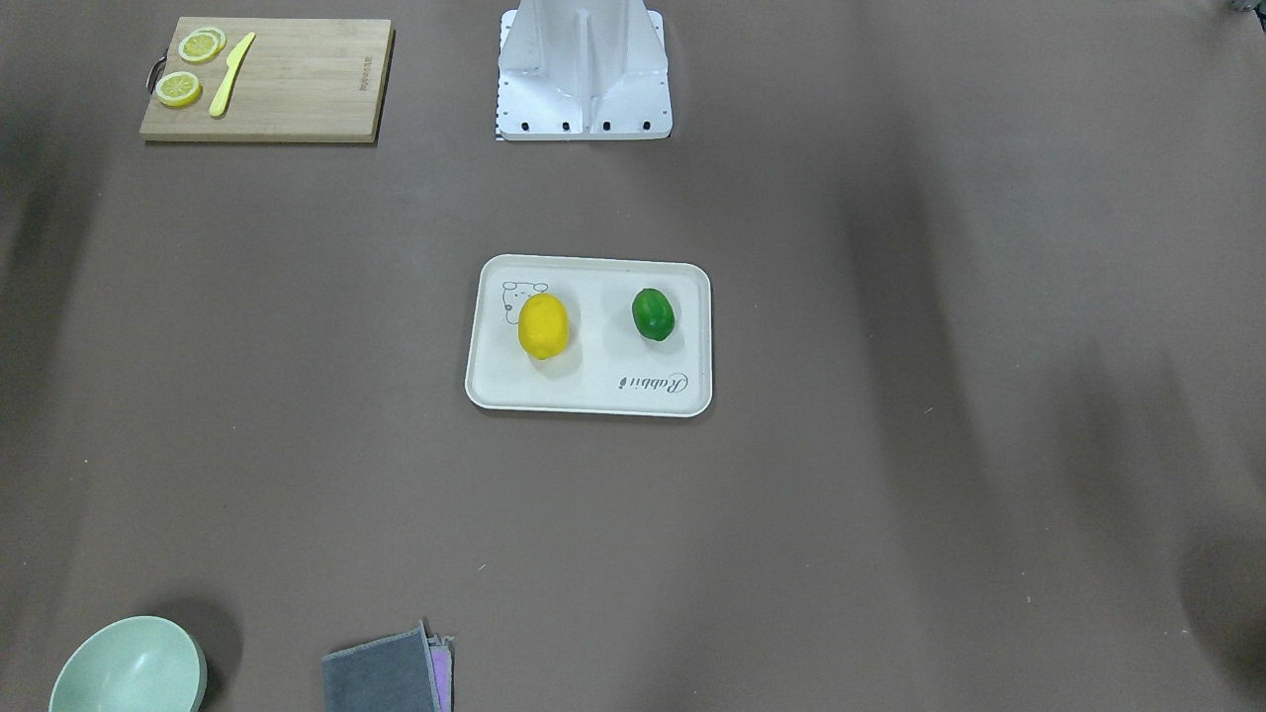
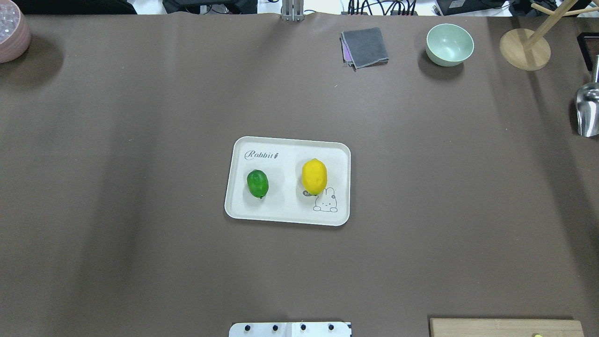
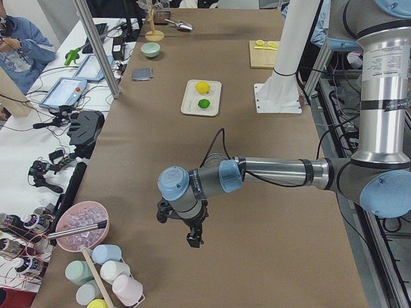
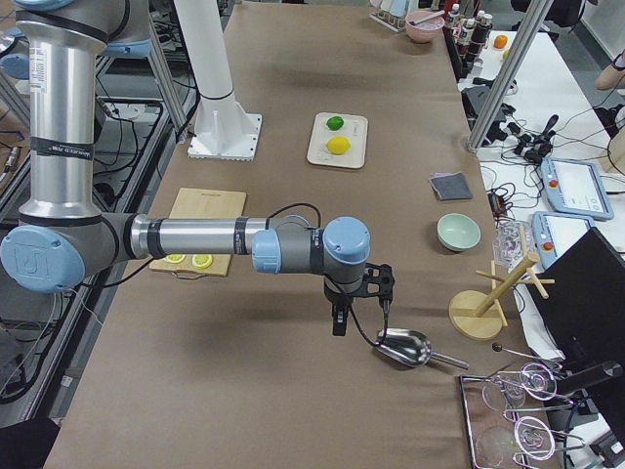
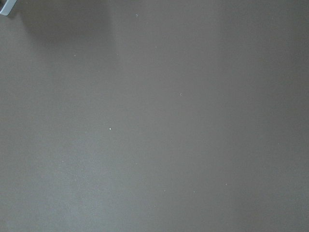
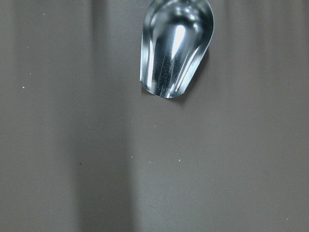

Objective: Place all lemons on tray

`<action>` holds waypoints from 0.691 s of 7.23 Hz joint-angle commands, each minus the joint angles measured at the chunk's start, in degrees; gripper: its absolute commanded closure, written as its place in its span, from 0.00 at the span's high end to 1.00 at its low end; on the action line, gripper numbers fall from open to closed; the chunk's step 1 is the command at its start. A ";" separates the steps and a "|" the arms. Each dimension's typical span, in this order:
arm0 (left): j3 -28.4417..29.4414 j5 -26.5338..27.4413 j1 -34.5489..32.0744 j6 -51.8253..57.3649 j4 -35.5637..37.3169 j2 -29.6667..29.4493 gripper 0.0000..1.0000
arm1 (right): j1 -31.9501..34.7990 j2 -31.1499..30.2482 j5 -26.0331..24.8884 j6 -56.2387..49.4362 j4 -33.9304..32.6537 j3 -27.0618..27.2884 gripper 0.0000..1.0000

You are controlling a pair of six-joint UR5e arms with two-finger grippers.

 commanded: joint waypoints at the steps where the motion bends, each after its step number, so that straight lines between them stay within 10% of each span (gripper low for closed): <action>1: -0.03 0.01 0.00 0.01 -0.10 0.00 0.98 | 0.01 -0.33 0.11 -0.09 0.00 0.14 1.00; 5: 0.05 0.01 0.00 0.01 -0.27 0.00 0.98 | 0.01 -0.42 0.72 -0.09 0.09 0.23 1.00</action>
